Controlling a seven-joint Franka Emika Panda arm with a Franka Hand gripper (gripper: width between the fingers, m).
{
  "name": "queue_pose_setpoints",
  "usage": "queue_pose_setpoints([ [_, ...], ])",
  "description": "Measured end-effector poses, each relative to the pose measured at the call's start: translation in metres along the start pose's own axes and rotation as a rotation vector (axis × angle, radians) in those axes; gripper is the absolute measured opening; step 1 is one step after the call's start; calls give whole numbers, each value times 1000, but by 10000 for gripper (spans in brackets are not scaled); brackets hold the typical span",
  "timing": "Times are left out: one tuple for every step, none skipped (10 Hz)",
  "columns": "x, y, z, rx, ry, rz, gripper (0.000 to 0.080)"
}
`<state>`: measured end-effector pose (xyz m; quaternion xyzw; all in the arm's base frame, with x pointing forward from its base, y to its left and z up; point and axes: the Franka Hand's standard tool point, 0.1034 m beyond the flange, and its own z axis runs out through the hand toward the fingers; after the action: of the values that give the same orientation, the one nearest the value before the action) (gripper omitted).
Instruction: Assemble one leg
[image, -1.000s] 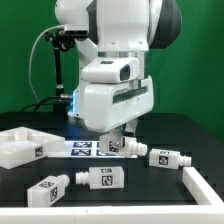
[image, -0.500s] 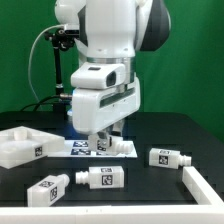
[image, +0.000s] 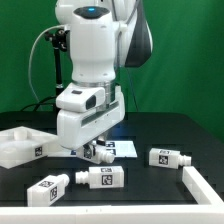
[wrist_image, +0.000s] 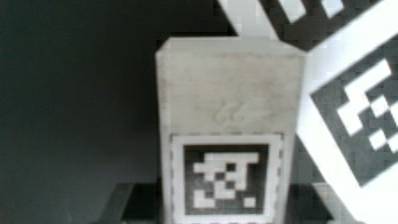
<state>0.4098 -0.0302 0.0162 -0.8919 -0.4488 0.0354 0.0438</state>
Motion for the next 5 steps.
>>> queue_pose_setpoints([
  [-1, 1, 0, -1, 1, 3, 284],
  [0, 1, 0, -1, 1, 3, 284],
  [-1, 1, 0, -1, 1, 3, 284],
  [-1, 0, 0, -1, 0, 3, 284],
  [0, 0, -1, 0, -1, 2, 447],
])
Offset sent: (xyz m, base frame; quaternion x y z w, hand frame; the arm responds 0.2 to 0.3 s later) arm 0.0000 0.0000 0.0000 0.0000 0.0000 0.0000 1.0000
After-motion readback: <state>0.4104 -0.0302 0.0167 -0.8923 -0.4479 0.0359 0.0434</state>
